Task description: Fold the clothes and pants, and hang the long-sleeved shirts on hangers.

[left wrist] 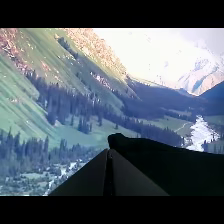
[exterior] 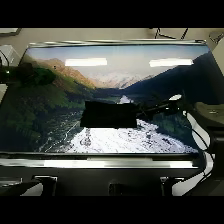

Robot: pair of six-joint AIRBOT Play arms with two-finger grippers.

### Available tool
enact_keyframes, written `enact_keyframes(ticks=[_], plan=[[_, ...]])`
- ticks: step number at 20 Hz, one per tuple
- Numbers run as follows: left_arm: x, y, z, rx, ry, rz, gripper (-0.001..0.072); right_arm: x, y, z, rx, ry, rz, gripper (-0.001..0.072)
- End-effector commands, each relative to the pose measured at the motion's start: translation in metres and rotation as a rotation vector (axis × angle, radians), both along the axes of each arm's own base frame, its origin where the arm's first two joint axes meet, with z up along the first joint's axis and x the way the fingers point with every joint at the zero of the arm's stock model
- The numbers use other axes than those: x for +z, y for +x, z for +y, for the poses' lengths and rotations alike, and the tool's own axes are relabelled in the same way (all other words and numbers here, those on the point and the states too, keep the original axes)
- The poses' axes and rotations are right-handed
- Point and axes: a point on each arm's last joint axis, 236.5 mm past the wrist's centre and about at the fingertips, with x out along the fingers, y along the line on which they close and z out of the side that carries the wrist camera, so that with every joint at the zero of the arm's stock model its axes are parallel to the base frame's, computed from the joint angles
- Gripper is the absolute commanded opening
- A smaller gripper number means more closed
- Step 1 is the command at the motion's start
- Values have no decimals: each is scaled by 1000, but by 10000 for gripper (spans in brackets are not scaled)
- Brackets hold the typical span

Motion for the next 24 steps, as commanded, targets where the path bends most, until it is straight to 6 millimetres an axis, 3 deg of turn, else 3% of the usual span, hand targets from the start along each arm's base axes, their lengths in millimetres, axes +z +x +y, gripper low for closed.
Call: enact_keyframes(ticks=[1, 2, 4, 7, 10, 13, 16, 19, 21, 24], plan=[[1, 0, -4, 7, -17, 5, 24, -3, -5, 20, 52, 53, -36, 487], [1, 0, -4, 7, -18, 5, 24, -4, -4, 22, 54, 49, -42, 437], [1, 0, -5, 5, -23, 4, 23, 2, -3, 24, 55, 73, -54, 44], [1, 0, -5, 6, -24, 2, 23, 48, 10, 18, 94, 105, -163, 41], [3, 3, -4, 11, -24, -10, 24, 130, 47, -12, 31, 76, -317, 41], [8, 9, -2, 24, -27, -43, 24, 215, 75, -80, -108, -42, -404, 41], [12, 14, -1, 32, -26, -70, 24, 269, 75, -173, -252, -246, -444, 41], [14, 16, 0, 35, -26, -78, 24, 296, 61, -260, -450, -356, -423, 42], [14, 16, 0, 34, -25, -78, 24, 300, 49, -313, -614, -361, -368, 42], [13, 16, 0, 24, -15, -82, 24, 300, 21, -376, -808, -357, -290, 42]])
